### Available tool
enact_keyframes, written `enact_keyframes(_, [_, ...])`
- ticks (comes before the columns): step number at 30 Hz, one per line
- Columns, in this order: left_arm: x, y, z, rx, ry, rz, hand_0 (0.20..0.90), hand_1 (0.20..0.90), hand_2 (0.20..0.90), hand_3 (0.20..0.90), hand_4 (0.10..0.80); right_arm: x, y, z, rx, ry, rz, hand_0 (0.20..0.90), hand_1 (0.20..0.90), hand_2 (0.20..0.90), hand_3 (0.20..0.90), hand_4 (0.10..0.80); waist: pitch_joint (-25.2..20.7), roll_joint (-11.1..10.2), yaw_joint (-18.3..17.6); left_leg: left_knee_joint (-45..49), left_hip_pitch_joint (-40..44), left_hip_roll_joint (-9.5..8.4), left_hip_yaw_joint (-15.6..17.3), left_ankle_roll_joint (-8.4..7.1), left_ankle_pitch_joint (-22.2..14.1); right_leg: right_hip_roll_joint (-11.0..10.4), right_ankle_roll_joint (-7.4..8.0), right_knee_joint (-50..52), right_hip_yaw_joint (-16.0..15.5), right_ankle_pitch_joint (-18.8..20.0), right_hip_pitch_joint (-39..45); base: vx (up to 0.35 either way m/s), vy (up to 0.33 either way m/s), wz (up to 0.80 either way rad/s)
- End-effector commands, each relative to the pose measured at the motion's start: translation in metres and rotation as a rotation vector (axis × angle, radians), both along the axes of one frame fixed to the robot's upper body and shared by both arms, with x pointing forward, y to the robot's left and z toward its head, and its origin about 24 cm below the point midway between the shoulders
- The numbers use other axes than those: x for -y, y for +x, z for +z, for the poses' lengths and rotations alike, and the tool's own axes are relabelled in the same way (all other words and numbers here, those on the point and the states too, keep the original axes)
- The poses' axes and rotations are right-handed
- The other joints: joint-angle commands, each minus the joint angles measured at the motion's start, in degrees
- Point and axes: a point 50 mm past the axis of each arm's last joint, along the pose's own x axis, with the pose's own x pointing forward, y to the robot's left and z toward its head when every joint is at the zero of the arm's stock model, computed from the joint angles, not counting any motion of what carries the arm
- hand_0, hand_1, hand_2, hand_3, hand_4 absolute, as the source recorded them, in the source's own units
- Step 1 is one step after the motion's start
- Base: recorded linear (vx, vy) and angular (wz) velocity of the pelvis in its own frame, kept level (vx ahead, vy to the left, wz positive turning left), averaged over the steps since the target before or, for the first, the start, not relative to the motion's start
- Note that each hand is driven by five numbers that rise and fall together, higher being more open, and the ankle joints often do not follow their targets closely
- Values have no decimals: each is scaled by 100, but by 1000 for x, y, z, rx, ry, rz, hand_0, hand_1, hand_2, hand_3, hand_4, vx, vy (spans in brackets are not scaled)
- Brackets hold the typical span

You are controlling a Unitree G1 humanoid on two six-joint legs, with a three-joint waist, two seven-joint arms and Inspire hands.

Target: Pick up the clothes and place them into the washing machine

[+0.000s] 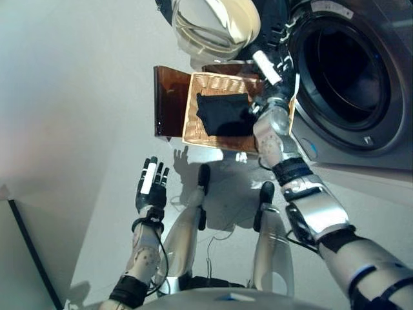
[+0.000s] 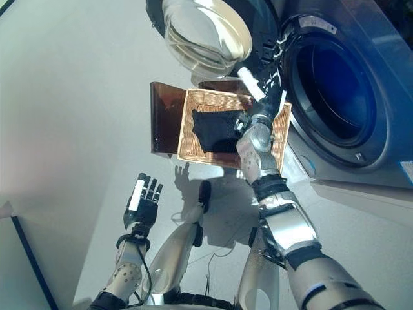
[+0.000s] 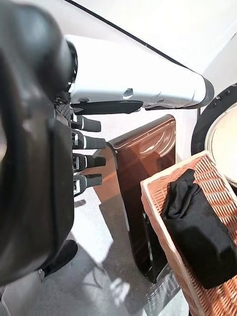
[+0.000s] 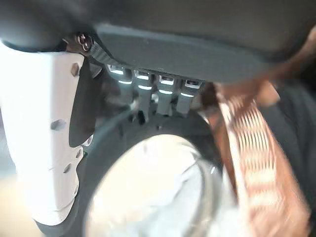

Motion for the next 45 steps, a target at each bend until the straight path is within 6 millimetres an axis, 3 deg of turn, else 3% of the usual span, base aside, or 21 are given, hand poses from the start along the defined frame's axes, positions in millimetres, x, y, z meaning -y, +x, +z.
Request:
enact_keyframes(1, [-29,-1,29,173,93,102,900,900,900,900,800,-4,-6,49,202,-531,-106,900,900,900,900,800,-72,-210,61,541,-80,94,134,-417,-630,-114,-39,-1031,160,376,452,0,0,0])
enact_keyframes(2, [-30,-1,30,187,110,95,900,900,900,900,800,1,-4,51,198,-658,-153,900,900,900,900,800,-79,-204,90,539,-109,101,112,-419,-613,-114,-35,-1031,153,396,427,0,0,0])
enact_keyframes(3, [-30,-1,30,187,110,95,900,900,900,900,800,1,-4,51,198,-658,-153,900,900,900,900,800,-82,-205,91,539,-112,102,113,-419,-612,-113,-35,-1033,154,398,424,0,0,0])
enact_keyframes(4, [-32,-1,33,213,128,82,900,900,900,900,800,14,1,56,164,-977,-262,900,900,900,900,800,-71,-187,138,540,-157,97,77,-426,-595,-120,-23,-1021,128,399,400,0,0,0])
enact_keyframes(9, [-33,3,37,245,153,55,900,900,900,900,800,31,13,52,46,-1519,-376,900,900,900,900,800,-71,-167,257,511,-275,73,-35,-441,-542,-142,-3,-966,59,402,301,-5,-12,8])
enact_keyframes(17, [-29,8,40,278,162,33,900,900,900,900,800,39,18,37,-45,-2020,-398,900,900,900,900,800,-71,-148,395,442,-452,44,-156,-470,-456,-190,29,-907,-58,402,157,-6,0,7])
enact_keyframes(24, [-27,10,42,284,166,26,900,900,900,900,800,25,21,30,-44,-2086,-361,900,900,900,900,800,-70,-134,459,431,-624,29,-231,-480,-414,-222,35,-898,-122,405,37,-3,12,7])
enact_keyframes(34, [-28,14,49,307,176,38,900,900,900,900,800,-2,27,29,-35,-2039,-305,900,900,900,900,800,-70,-71,651,391,-912,-34,-426,-487,-319,-302,38,-842,-303,400,-150,-4,1,12])
enact_keyframes(45, [-25,16,64,370,189,31,900,900,900,900,800,13,30,36,-123,-1960,-340,900,900,900,900,800,-70,148,864,427,-1688,-125,-700,-490,-190,-397,16,-610,-542,350,-811,-23,9,16])
